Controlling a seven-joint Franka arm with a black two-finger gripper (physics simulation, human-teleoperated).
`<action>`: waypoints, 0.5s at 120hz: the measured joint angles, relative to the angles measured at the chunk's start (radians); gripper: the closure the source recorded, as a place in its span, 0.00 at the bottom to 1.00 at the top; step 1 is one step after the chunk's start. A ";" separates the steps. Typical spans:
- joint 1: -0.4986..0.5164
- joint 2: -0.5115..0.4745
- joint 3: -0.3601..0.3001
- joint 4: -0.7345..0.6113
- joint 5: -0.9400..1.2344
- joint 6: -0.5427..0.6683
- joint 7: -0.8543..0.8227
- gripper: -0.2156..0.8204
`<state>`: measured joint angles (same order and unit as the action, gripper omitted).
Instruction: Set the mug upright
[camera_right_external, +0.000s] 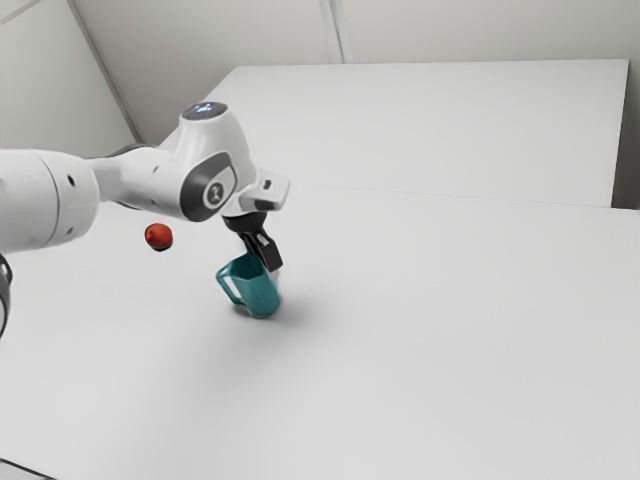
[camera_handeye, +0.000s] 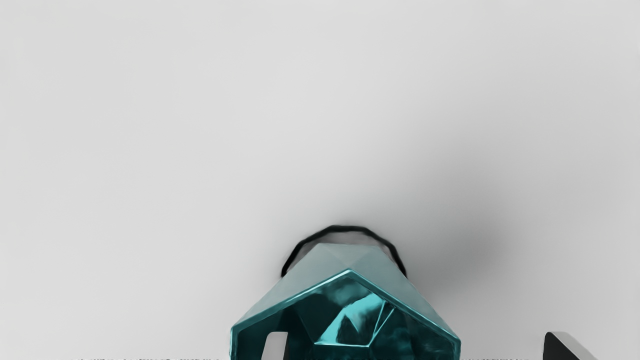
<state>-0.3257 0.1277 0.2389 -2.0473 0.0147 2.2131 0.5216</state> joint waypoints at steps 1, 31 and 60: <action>0.000 -0.004 0.000 0.001 0.000 0.000 -0.001 0.26; 0.006 -0.062 0.007 0.137 0.020 -0.082 -0.054 0.22; 0.006 -0.066 0.011 0.333 0.104 -0.301 -0.152 0.21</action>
<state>-0.3200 0.0619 0.2500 -1.7140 0.1187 1.9122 0.3696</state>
